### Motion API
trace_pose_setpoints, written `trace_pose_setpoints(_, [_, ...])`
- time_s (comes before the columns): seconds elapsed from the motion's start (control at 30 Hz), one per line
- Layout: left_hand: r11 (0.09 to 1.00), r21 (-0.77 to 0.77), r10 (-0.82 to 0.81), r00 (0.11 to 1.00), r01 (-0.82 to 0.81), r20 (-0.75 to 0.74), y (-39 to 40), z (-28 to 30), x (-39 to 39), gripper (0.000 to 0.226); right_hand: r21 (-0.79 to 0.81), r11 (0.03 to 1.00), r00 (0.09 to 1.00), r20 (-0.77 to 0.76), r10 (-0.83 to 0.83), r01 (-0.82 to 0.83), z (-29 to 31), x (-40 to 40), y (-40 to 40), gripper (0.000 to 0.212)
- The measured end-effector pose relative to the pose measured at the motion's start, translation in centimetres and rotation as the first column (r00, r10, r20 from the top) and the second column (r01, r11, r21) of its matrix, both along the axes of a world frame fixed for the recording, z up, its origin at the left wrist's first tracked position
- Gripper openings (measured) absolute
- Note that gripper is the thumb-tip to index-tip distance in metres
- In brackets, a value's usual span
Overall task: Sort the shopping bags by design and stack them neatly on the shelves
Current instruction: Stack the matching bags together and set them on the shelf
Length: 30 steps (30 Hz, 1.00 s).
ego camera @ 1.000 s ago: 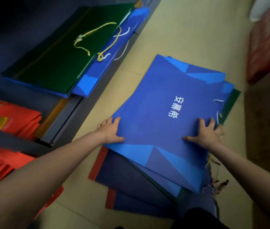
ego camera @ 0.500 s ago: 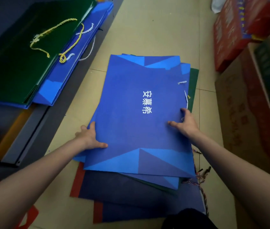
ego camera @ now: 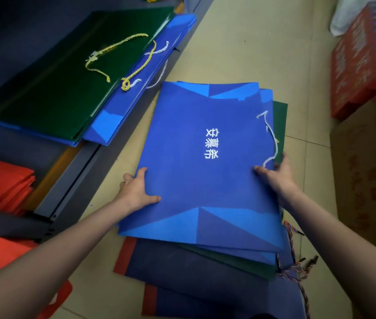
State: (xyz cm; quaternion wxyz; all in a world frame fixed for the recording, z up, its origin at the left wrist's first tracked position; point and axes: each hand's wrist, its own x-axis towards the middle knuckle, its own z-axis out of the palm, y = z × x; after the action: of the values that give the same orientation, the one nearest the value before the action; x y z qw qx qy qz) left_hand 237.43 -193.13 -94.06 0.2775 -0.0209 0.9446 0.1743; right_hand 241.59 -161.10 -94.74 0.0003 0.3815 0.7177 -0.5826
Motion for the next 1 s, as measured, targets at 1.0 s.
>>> trace_pose_setpoints(1.0, [0.996, 0.066, 0.082, 0.842, -0.055, -0.533, -9.7, 10.5, -7.2, 0.034, -0.020, 0.991, 0.960, -0.252, 0.123, -0.132, 14.2, -8.1, -5.6, 0.051])
